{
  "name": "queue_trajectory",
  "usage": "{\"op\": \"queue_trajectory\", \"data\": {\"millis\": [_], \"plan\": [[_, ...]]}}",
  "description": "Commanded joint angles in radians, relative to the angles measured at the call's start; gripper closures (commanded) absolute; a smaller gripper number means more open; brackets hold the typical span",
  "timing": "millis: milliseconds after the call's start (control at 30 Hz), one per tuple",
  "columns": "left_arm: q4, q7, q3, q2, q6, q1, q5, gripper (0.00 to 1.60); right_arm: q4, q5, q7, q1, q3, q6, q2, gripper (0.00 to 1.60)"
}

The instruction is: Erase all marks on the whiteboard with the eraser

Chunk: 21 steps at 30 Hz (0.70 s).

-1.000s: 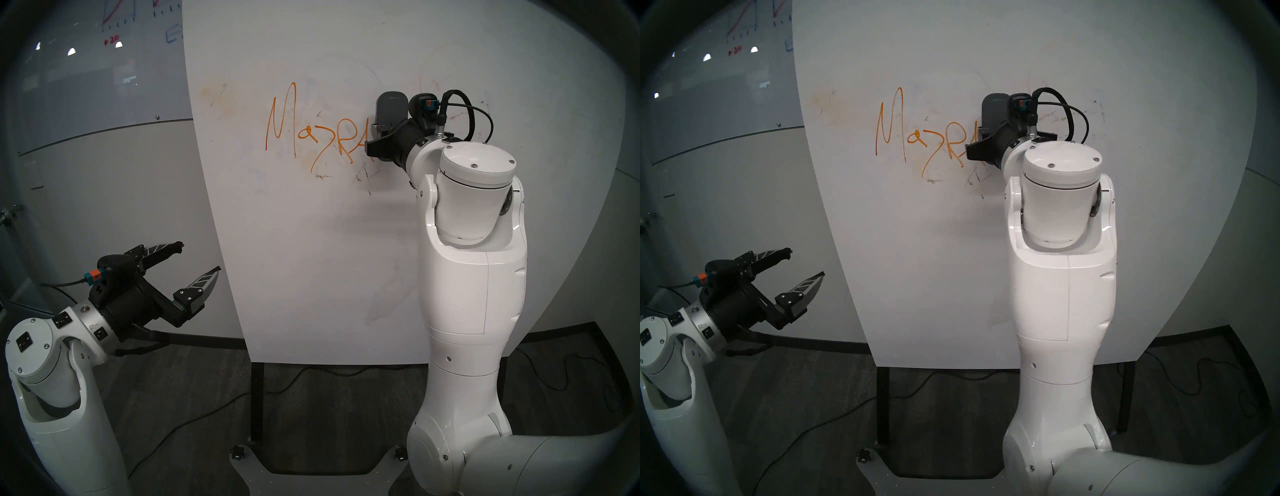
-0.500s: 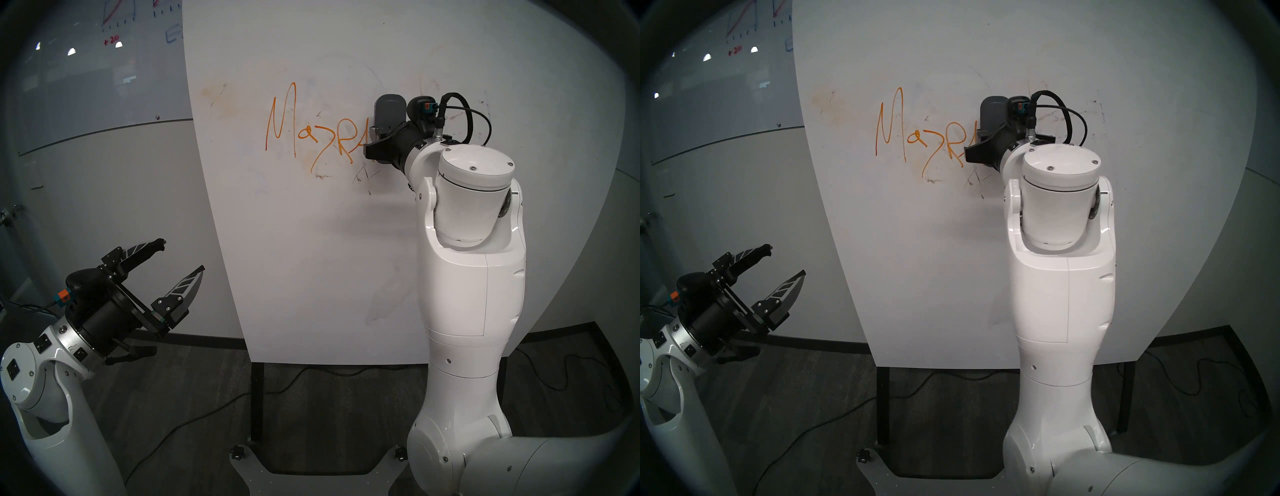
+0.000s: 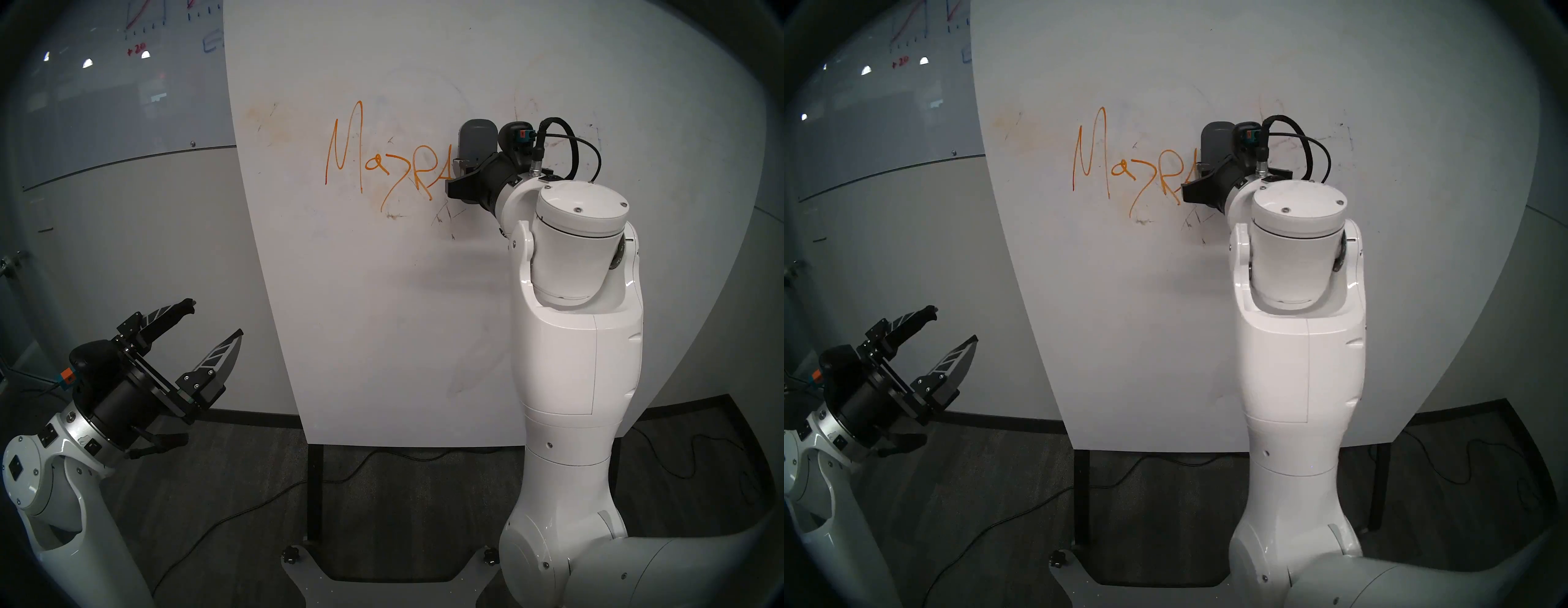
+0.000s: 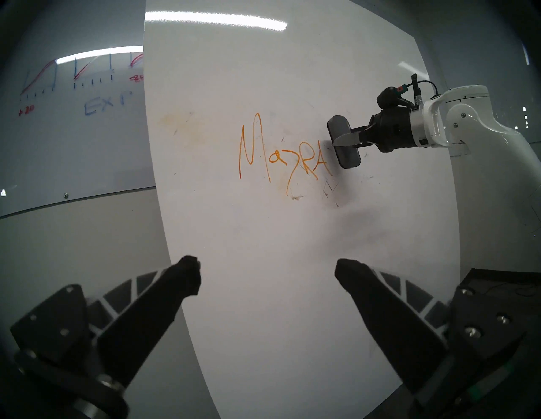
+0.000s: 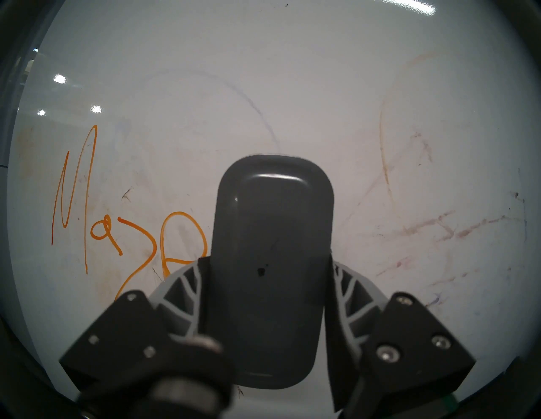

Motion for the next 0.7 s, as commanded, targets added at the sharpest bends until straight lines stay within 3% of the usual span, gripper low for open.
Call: {"op": "queue_trajectory", "data": {"millis": [0, 667], "plan": [[-0.019, 0.006, 0.003, -0.004, 0.015, 0.005, -0.021, 0.00, -0.019, -0.002, -0.002, 0.011, -0.003, -0.013, 0.002, 1.60], [-0.019, 0.008, 0.002, -0.005, 0.027, 0.002, -0.024, 0.00, -0.025, -0.001, -0.006, 0.009, -0.004, -0.010, 0.012, 1.60]]}}
